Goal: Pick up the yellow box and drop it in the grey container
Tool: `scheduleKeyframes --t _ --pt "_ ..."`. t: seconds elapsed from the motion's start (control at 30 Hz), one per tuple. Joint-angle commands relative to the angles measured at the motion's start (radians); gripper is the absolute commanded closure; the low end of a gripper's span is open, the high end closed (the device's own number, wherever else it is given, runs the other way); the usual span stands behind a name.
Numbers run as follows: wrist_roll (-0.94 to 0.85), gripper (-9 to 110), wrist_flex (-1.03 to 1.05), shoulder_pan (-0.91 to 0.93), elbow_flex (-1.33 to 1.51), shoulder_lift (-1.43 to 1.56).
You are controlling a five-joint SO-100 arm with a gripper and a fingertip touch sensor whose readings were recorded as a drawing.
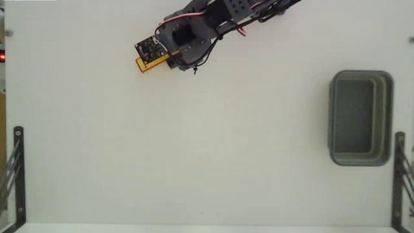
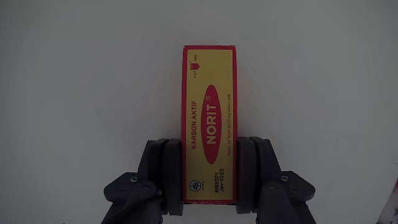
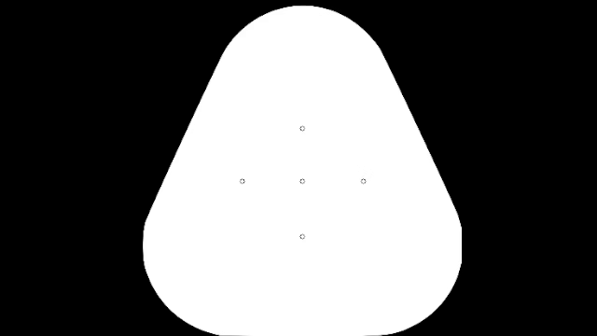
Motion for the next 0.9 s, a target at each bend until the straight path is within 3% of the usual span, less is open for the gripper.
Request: scheduleKeyframes --t 0.0,0.87 --pt "0.005 55 -0.014 0.008 0.004 0.02" --pt "0.005 61 -0.014 0.008 0.004 0.02"
